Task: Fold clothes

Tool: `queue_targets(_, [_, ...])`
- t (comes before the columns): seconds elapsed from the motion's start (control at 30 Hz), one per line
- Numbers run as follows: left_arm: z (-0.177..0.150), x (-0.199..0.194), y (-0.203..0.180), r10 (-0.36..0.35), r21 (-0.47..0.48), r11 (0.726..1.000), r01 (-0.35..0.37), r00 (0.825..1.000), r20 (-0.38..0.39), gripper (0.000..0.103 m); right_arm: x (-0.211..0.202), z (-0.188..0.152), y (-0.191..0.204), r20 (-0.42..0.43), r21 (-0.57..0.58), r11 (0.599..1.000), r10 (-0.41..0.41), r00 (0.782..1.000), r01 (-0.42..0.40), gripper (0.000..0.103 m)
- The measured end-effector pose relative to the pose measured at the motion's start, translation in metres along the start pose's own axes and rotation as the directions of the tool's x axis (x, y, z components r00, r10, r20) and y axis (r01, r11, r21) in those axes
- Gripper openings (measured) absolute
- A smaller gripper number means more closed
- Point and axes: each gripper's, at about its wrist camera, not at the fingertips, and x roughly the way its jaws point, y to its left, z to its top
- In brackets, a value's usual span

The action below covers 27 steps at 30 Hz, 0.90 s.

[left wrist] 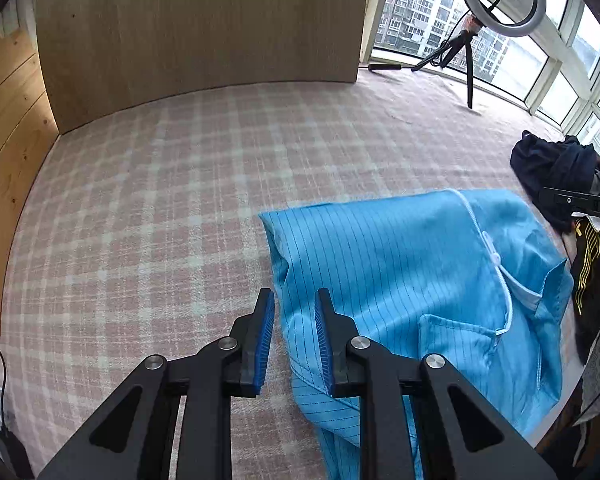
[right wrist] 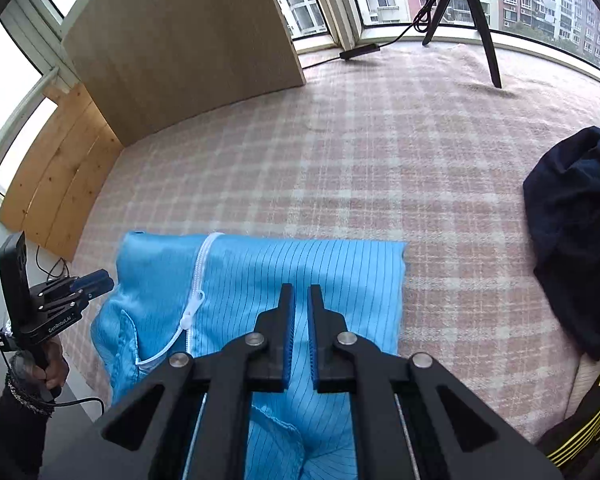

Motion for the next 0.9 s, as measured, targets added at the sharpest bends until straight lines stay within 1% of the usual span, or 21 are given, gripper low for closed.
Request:
queue_targets(0.07, [0.014,-0.006,-0.017,-0.044,0.042,0.998,0.043,0.999,0.032,0.019,-0.018,0.008,-0.001,0.051,0.007,1.000,0.007,0.999,-0.007,0.006])
queue_targets(0.1, [0.021,-0.004,-0.027,-0.048,0.073,0.996,0.045,0.998,0.045,0.019,-0.018,0.013,0.002,0.058,-0.001,1.000,0.008,0.998,-0.008,0.007])
queue_targets(0.13, [0.027,0.000,-0.038,-0.049,0.102,0.994,0.044,0.997,0.051,0.019,-0.012,0.016,0.007,0.053,-0.011,1.000,0.001,0.999,-0.001,0.007])
queue_targets(0.2, [0.039,0.018,-0.053,-0.062,0.129,0.990,0.057,0.997,0.034,0.019,0.000,0.023,0.016,0.043,-0.030,0.999,-0.011,0.999,0.012,0.007])
queue_targets(0.23, [0.041,0.028,-0.058,-0.071,0.126,0.990,0.068,0.997,0.020,0.023,0.009,0.023,0.020,0.026,-0.034,0.999,-0.009,1.000,0.010,0.007])
queue_targets(0.27, [0.043,0.039,-0.061,-0.064,0.120,0.991,0.063,0.998,0.004,0.025,0.020,0.021,0.022,0.003,-0.034,0.999,0.000,1.000,0.000,0.007])
queue_targets(0.33, [0.042,0.062,-0.064,-0.029,0.110,0.993,0.032,0.999,-0.032,0.026,0.046,0.019,0.022,-0.042,-0.045,0.999,-0.021,0.999,0.019,0.007])
queue_targets(0.4, [0.039,0.077,-0.062,-0.014,0.090,0.996,0.019,0.998,-0.061,0.026,0.059,0.016,0.014,-0.066,-0.033,0.999,-0.035,0.997,0.033,0.007])
queue_targets(0.5, [0.039,0.075,-0.058,-0.024,0.055,0.998,0.028,0.998,-0.065,0.026,0.078,0.012,0.002,-0.103,-0.017,0.998,-0.056,0.993,0.054,0.006])
queue_targets(0.53, [0.040,0.068,-0.056,-0.024,0.042,0.999,0.026,0.998,-0.057,0.028,0.072,0.014,0.001,-0.105,0.000,0.999,-0.046,0.993,0.047,0.007])
queue_targets(0.57, [0.040,0.061,-0.055,-0.023,0.028,0.999,0.024,0.999,-0.049,0.029,0.062,0.015,0.001,-0.084,0.003,0.999,-0.041,0.996,0.041,0.007])
queue_targets(0.6, [0.039,0.052,-0.052,-0.022,0.013,1.000,0.023,0.999,-0.035,0.033,0.052,0.015,0.002,-0.064,0.006,0.999,-0.036,0.997,0.036,0.009])
queue_targets(0.63, [0.037,0.040,-0.048,-0.022,-0.004,1.000,0.022,1.000,-0.012,0.043,0.038,0.013,0.006,-0.040,-0.012,0.999,-0.039,0.998,0.038,0.012])
queue_targets(0.67, [0.034,0.028,-0.043,-0.019,-0.019,1.000,0.019,1.000,0.010,0.052,0.027,0.010,0.011,-0.019,-0.034,0.998,-0.053,0.998,0.052,0.023])
queue_targets(0.7, [0.030,0.017,-0.038,-0.013,-0.032,0.999,0.014,0.999,0.032,0.072,0.015,0.004,0.012,0.003,-0.058,0.996,-0.069,0.998,0.069,0.039])
queue_targets(0.73, [0.026,0.005,-0.032,-0.008,-0.053,0.999,0.011,0.998,0.057,0.085,0.004,-0.002,0.013,0.026,-0.081,0.993,-0.084,0.996,0.086,0.048])
queue_targets(0.77, [0.021,-0.006,-0.024,-0.002,-0.085,0.996,0.009,0.996,0.086,0.088,-0.005,-0.008,0.012,0.056,-0.088,0.990,-0.103,0.993,0.108,0.062])
queue_targets(0.8, [0.016,-0.016,-0.017,0.009,-0.121,0.993,0.004,0.994,0.107,0.092,-0.014,-0.015,0.011,0.087,-0.094,0.987,-0.122,0.989,0.130,0.067])
queue_targets(0.83, [0.012,-0.021,-0.010,0.027,-0.163,0.987,-0.008,0.993,0.115,0.101,-0.023,-0.022,0.010,0.117,-0.099,0.983,-0.141,0.983,0.152,0.069])
queue_targets(0.9, [0.006,-0.024,-0.001,0.043,-0.212,0.977,-0.019,0.993,0.112,0.102,-0.031,-0.031,0.002,0.143,-0.074,0.977,-0.189,0.972,0.200,0.069])
